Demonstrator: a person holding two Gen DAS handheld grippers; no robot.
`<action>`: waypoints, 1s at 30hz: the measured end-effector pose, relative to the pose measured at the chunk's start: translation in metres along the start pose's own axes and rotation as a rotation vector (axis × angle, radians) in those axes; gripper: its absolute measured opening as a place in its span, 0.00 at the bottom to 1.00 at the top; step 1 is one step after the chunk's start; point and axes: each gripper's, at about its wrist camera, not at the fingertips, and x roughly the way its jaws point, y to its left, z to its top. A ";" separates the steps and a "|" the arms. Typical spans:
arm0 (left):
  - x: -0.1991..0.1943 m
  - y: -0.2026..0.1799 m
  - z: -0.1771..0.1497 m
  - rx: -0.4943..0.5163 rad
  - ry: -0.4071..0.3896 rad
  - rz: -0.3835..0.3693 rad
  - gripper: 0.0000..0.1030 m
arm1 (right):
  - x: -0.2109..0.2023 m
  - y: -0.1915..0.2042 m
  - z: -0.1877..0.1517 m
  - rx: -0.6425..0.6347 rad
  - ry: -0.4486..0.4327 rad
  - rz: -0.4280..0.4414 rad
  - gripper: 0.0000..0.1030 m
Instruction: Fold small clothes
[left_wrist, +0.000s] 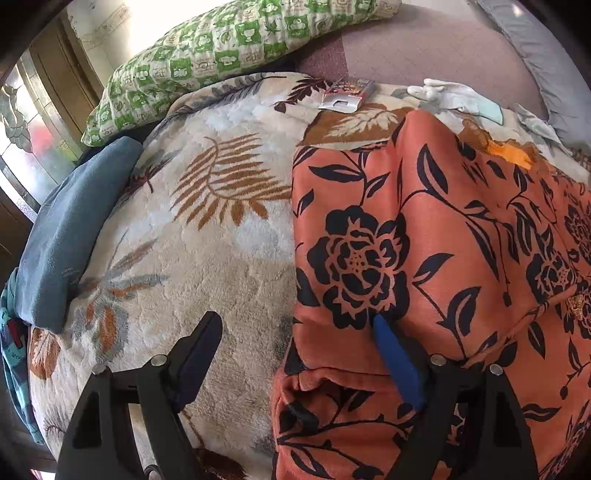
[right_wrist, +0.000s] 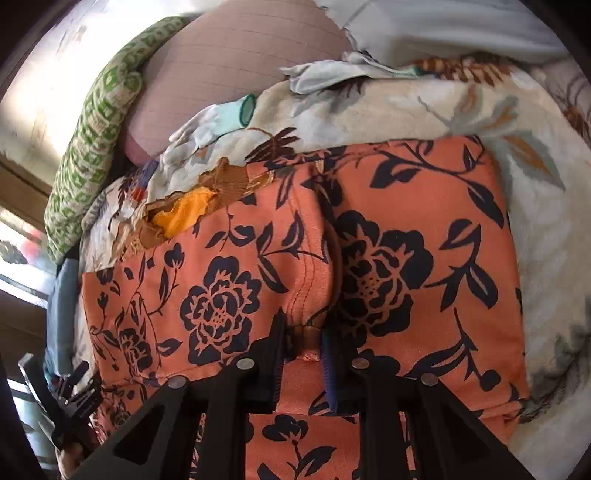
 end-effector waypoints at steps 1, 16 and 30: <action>0.000 0.001 0.000 -0.004 0.003 0.001 0.83 | -0.010 0.008 0.002 -0.040 -0.021 -0.021 0.17; -0.059 0.036 -0.002 -0.242 -0.114 -0.216 0.82 | -0.025 -0.034 -0.026 0.006 -0.050 0.002 0.59; 0.028 0.023 0.025 -0.118 0.035 -0.072 0.83 | -0.026 -0.011 0.004 0.030 -0.091 0.239 0.70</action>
